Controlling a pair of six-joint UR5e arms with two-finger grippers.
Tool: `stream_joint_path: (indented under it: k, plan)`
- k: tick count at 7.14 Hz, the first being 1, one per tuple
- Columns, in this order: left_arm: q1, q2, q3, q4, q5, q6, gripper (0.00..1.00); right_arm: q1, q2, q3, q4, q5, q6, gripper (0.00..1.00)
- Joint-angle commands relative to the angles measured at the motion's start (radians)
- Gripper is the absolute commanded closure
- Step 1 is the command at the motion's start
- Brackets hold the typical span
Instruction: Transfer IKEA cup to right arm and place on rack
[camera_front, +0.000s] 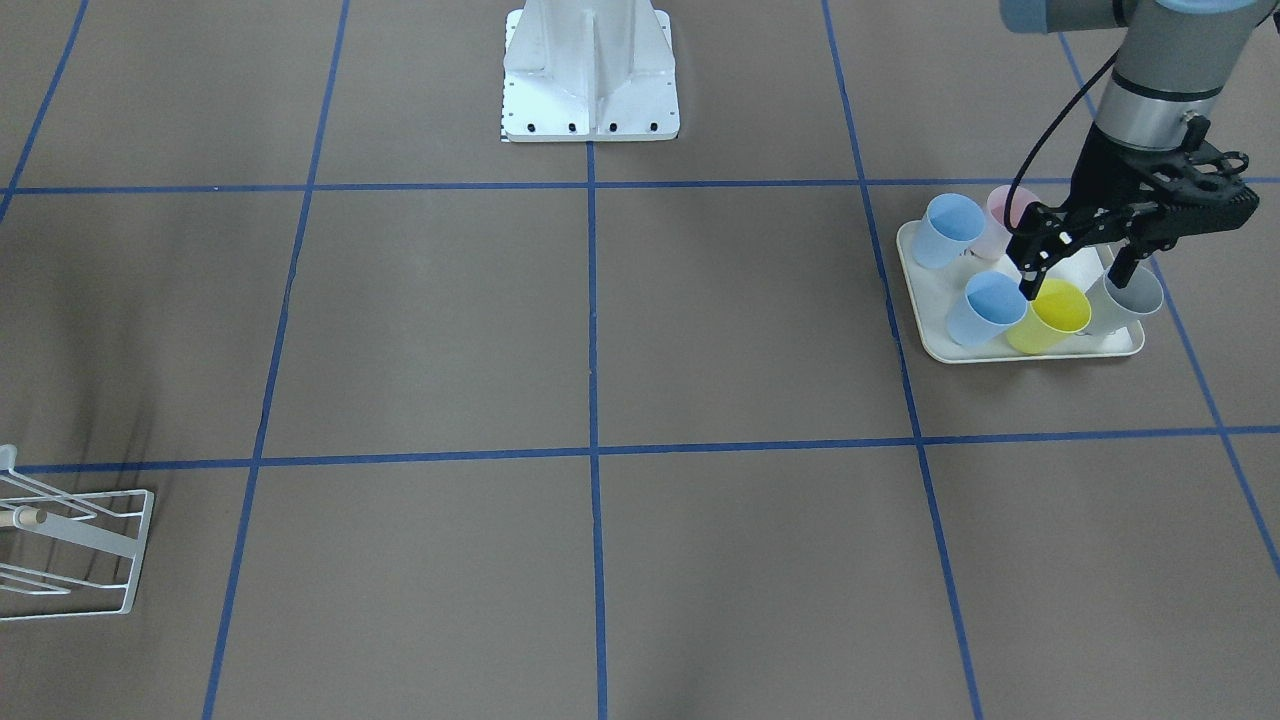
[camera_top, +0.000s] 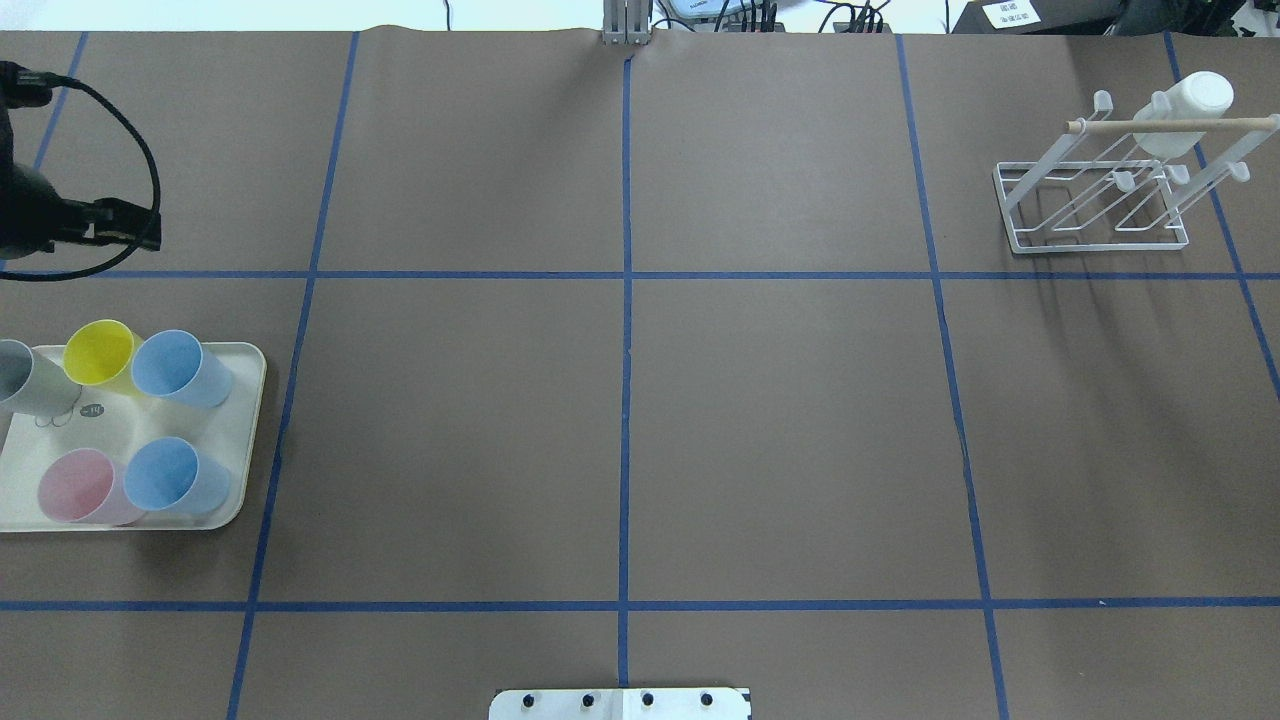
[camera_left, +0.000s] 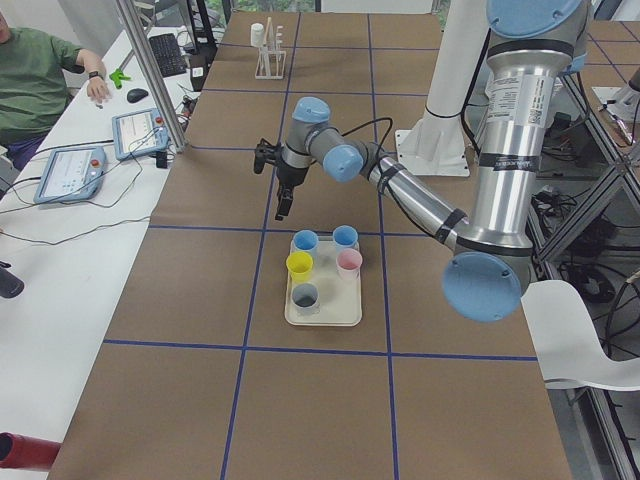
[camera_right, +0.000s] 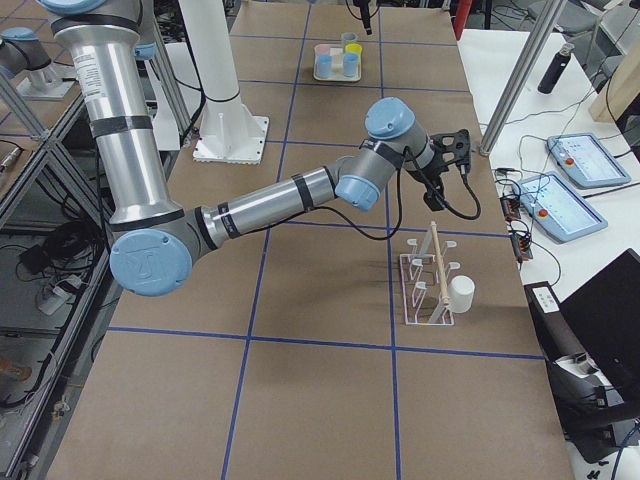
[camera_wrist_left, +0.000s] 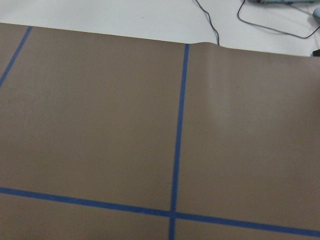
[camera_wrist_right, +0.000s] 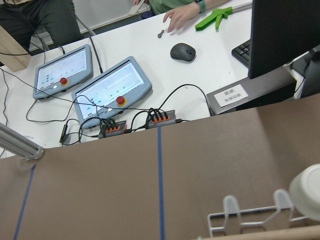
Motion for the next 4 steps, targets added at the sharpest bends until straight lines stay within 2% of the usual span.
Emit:
stream_joint_path:
  k: [1, 2, 3, 4]
  plan:
    - [-0.020, 0.174, 0.010, -0.013, -0.131, 0.139, 0.00, -0.166, 0.008, 0.084, -0.008, -0.048, 0.200, 0.00]
    - [-0.025, 0.221, 0.011, -0.014, -0.170, 0.165, 0.00, -0.240, 0.008, 0.118, -0.008, -0.106, 0.261, 0.00]
    - [-0.079, 0.247, 0.011, -0.014, -0.213, 0.210, 0.00, -0.312, 0.010, 0.136, -0.006, -0.164, 0.303, 0.00]
    - [-0.186, 0.240, 0.087, -0.010, -0.309, 0.360, 0.00, -0.358, 0.036, 0.143, -0.006, -0.194, 0.337, 0.00]
